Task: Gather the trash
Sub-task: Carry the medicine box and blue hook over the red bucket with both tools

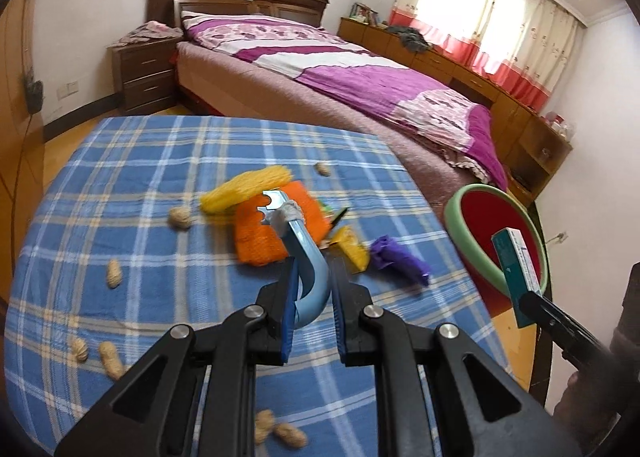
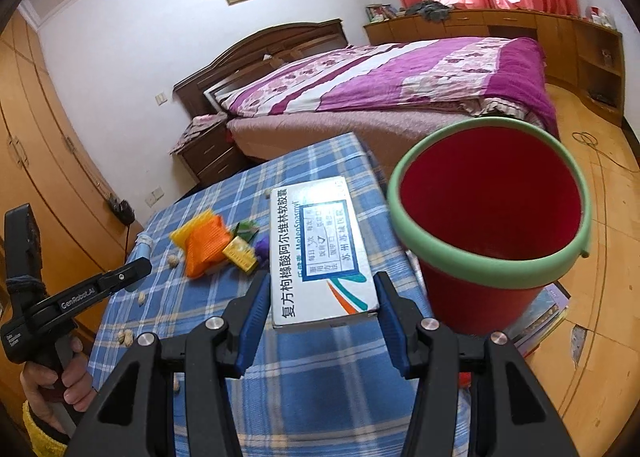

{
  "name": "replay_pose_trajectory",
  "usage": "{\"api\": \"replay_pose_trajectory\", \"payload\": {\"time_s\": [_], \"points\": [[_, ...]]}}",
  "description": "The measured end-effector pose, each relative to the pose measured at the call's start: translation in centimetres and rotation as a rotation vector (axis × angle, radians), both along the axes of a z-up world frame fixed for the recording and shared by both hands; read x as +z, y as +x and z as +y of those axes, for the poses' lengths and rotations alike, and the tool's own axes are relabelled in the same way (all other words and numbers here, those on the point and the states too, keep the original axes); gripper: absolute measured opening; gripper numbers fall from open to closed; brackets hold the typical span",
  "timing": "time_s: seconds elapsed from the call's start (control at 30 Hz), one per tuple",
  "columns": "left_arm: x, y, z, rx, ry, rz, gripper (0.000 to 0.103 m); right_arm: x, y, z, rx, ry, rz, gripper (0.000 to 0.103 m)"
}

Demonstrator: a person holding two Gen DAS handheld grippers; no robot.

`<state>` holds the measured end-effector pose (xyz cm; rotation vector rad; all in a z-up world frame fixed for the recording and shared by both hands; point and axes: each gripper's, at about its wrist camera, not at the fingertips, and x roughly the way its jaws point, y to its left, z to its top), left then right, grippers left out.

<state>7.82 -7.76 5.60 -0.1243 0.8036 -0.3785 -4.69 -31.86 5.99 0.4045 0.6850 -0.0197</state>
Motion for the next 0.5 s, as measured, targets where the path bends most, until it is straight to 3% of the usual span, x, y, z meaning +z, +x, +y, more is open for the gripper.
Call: {"api": "replay_pose_trajectory", "payload": {"time_s": [0.5], "points": [[1.4, 1.1, -9.3, -0.181, 0.01, -0.029, 0.016, 0.4, -1.3, -7.3, -0.14, 0.038, -0.055, 0.055]]}}
